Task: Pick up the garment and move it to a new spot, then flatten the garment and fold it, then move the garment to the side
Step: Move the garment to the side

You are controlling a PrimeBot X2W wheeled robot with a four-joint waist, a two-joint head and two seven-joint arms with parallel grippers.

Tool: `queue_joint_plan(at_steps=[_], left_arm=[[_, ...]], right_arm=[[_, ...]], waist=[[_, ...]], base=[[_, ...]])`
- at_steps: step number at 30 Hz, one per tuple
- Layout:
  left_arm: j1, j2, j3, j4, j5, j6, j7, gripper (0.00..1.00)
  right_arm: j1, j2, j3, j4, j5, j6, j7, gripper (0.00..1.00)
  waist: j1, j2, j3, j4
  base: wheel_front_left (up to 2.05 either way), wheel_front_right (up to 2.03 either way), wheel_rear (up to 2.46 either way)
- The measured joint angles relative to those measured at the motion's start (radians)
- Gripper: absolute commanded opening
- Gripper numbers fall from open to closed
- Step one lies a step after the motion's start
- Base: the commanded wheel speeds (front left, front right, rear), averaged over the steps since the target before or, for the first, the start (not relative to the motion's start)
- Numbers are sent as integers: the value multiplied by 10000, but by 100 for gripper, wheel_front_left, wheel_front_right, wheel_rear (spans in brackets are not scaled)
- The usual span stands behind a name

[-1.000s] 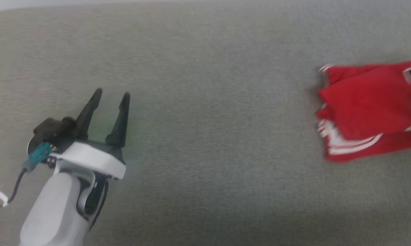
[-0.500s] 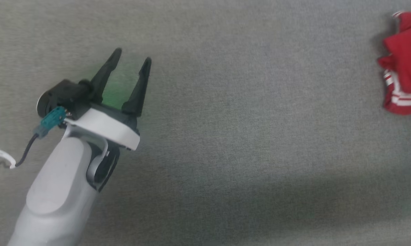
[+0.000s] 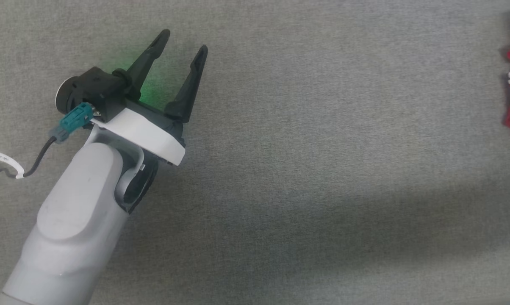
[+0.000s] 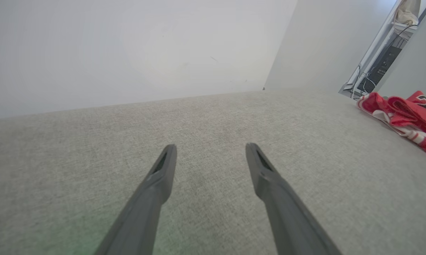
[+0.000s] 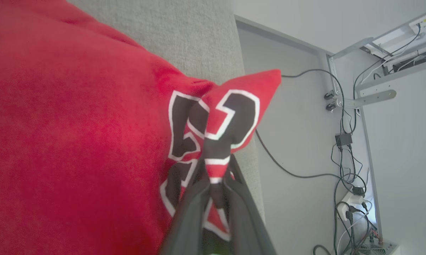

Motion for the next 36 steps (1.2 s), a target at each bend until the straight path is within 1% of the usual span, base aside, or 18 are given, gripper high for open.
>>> queue_joint_plan(at_steps=[4, 5, 6, 8, 9, 10, 14, 19, 24, 29, 36], left_arm=[[-160, -12, -107, 52, -58, -2, -2, 100], [-197, -29, -130, 67, -67, -2, -2, 100], [-229, -29, -140, 86, -67, -2, -2, 100], [-251, -27, -107, 123, -100, -2, -2, 100], [-250, -15, -82, 134, -127, -2, 0, 100], [-247, -6, -40, 140, -140, -2, 0, 100], [26, 35, 309, 79, -169, 0, 0, 100], [603, 73, 938, -56, -299, 0, 0, 100], [1360, 25, 1570, -94, -36, 0, 0, 100], [2308, -84, 2238, -86, -6, 0, 0, 100], [3584, 35, 2727, -245, 121, 0, 0, 100]], right_arm=[[-412, 228, 33, 871, -105, -4, -82, 1], [-521, 274, 13, 1089, -121, -6, -104, 17], [-615, 270, 19, 1279, -171, -6, -161, 17], [-798, 274, 12, 1605, -219, -6, -207, 47], [-874, 297, 31, 1718, -255, -6, -245, 82], [-935, 295, 35, 1820, -341, -6, -316, 100], [-1195, 355, 115, 2128, -418, -6, -558, 100], [-1206, 612, 322, 2050, -447, -4, -1151, 100], [-1057, 1181, 435, 1839, -219, -4, -1948, 100], [-481, 1956, 631, 1565, -42, -4, -2840, 100], [360, 2731, 658, 1306, -188, -4, -4140, 100]], waist=[[0, 0, 99, 124], [0, 0, 110, 157], [0, 0, 113, 191], [0, 0, 89, 251], [0, 0, 59, 267], [0, 0, 22, 282], [0, 0, -292, 321], [0, 0, -810, 331], [0, 0, -1525, 366], [-1, 0, -2391, 429], [0, 0, -3600, 545]], base=[[0, 0, 0], [0, 0, 0], [0, 0, 0], [0, 0, 0], [0, 0, 0], [0, 0, 0], [0, 0, 0], [0, 0, 0], [0, 0, 0], [0, 0, 0], [0, 0, 0]])
